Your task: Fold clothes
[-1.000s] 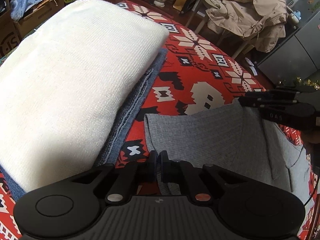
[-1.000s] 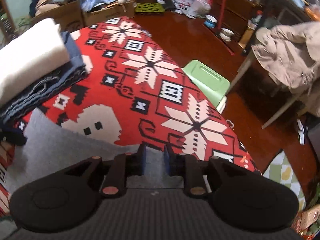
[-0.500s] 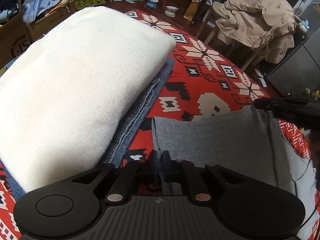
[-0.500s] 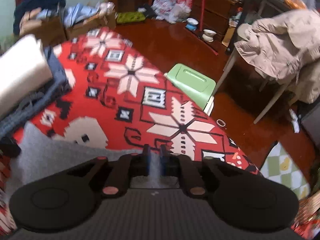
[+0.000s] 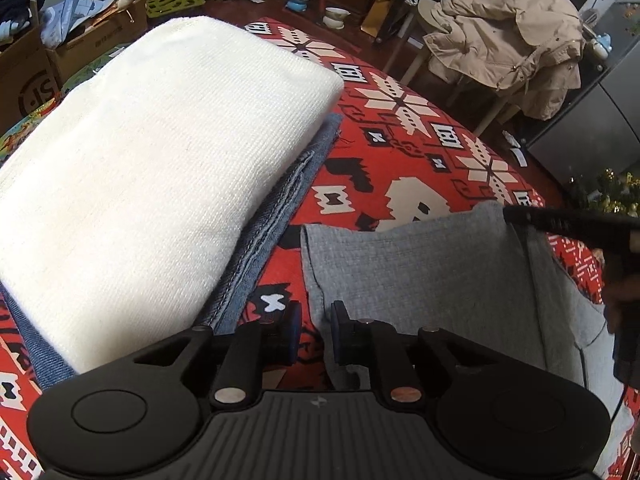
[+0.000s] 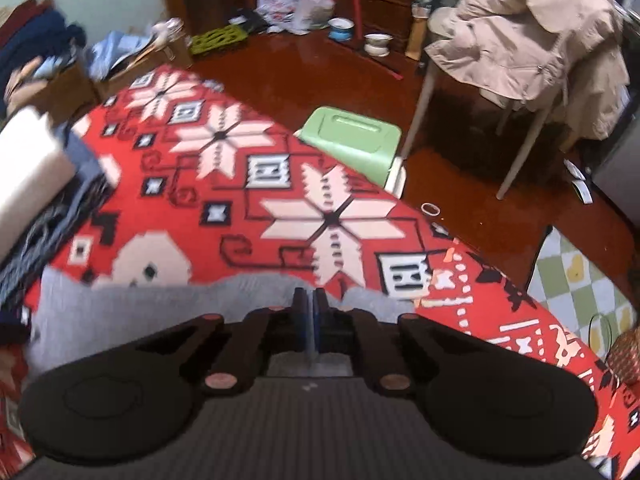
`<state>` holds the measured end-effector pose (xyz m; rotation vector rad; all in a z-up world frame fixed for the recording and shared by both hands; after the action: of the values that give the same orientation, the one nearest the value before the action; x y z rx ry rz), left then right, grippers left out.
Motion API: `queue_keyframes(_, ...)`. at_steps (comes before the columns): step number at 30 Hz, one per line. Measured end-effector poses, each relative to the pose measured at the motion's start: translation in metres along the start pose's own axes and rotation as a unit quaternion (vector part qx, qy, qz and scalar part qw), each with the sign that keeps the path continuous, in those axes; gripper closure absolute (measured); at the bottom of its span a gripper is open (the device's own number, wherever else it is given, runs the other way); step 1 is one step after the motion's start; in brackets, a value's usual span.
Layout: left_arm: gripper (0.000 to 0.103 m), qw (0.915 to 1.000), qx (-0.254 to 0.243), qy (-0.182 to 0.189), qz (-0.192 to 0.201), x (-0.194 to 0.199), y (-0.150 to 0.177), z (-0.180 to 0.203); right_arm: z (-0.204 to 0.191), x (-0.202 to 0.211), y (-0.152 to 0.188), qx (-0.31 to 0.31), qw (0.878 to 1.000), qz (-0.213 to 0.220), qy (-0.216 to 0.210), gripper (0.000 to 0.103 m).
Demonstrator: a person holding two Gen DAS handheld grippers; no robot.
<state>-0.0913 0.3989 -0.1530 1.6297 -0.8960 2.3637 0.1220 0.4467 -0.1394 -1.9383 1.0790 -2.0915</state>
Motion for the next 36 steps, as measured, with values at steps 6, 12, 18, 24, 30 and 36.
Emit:
queue_keyframes(6,0.090,0.9999,-0.015,0.006,0.006,0.014,0.001,0.007,0.003,0.007,0.008,-0.038,0.999,0.002,0.003,0.096)
queue_keyframes(12,0.090,0.9981,-0.060,0.015,0.004,0.026,0.005,0.029,0.021,0.060,0.063,-0.138,0.990,0.001,-0.002,0.095)
queue_keyframes(18,0.083,0.9909,-0.116,0.067,-0.013,0.019,0.017,0.080,0.049,0.100,0.128,-0.207,0.978,-0.010,0.026,0.096)
queue_keyframes(24,0.065,0.9732,-0.218,0.073,0.009,0.011,0.022,0.147,0.082,0.131,0.168,-0.227,0.973,-0.013,0.048,0.094)
queue_keyframes(30,0.060,0.9551,-0.280,0.091,0.033,0.006,0.020,0.198,0.100,0.159,0.174,-0.207,0.976,0.012,0.068,0.071)
queue_keyframes(36,0.021,0.9462,-0.295,0.129,0.028,0.005,0.019,0.232,0.101,0.178,0.174,-0.167,0.973,0.022,0.156,0.056)
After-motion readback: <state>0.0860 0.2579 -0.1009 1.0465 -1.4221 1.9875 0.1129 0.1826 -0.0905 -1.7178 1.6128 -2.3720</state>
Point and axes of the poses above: each gripper's, at about its wrist camera, not at the fingertips, and x roughly against the way its jaws point, z to its right, y to its underside, the point moved 4 cm from there along -x, roughly the way its jaws point, and after that the axes turned 1 degree about -x, right-handed, at the moved point
